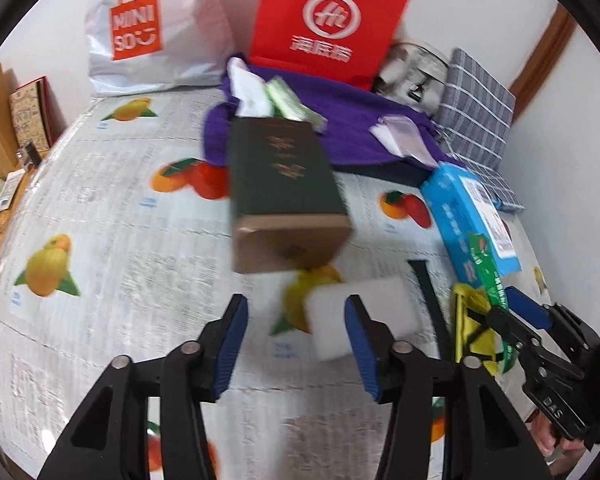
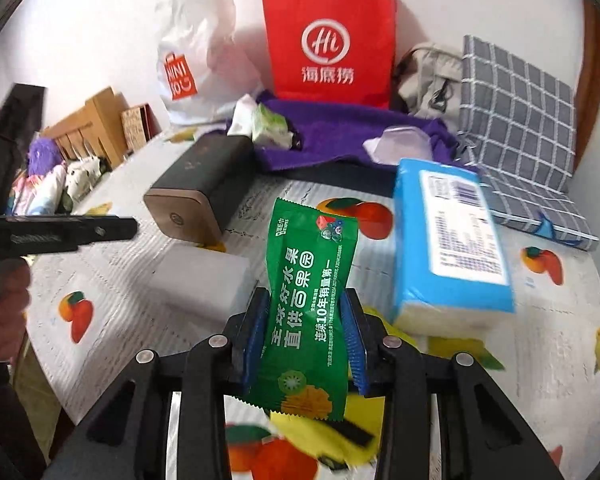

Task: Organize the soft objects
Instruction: 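Grasp the white sponge with the left tool while the right tool lifts the packet, then carry the white sponge and green packet with both tools toward the purple towel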

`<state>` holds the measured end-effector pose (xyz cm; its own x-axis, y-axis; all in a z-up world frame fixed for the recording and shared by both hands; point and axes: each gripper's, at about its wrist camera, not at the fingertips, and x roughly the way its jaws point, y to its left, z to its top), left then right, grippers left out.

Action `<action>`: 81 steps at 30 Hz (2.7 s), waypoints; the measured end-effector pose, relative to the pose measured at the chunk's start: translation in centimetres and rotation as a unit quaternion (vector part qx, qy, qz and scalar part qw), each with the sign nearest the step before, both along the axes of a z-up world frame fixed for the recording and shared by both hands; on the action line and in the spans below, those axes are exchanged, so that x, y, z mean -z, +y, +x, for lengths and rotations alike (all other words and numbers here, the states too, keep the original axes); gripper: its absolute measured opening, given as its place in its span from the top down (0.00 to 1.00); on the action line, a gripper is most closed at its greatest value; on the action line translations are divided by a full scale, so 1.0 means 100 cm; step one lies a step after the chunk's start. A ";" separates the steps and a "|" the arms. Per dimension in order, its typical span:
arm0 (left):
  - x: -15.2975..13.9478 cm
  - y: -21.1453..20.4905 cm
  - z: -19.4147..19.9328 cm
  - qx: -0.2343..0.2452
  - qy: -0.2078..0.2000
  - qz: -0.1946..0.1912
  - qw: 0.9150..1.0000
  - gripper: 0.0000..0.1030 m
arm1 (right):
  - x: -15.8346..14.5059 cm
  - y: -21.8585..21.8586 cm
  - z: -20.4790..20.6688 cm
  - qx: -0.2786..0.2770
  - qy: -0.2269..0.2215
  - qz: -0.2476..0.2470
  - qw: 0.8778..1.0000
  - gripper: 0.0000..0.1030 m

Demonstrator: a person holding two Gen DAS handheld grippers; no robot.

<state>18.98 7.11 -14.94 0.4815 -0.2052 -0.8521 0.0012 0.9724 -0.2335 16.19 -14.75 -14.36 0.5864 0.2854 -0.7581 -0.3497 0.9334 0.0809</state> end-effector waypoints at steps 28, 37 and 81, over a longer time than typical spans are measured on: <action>0.041 -0.097 0.025 0.009 0.041 0.031 0.999 0.23 | 0.025 -0.108 -0.043 0.099 0.006 -0.012 0.995 0.65; 0.032 -0.093 0.030 0.005 0.009 0.040 0.999 0.60 | 0.039 -0.111 -0.038 0.101 0.021 -0.011 0.995 0.65; -0.057 -0.028 -0.012 -0.025 -0.085 0.046 0.995 0.71 | -0.049 -0.081 -0.012 0.080 -0.043 0.007 0.996 0.65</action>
<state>17.79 4.35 -9.26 0.6278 -0.1028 -0.7715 -0.0151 0.9894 -0.1442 15.00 -22.83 -9.45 0.6880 0.1934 -0.6994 -0.2027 0.9767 0.0708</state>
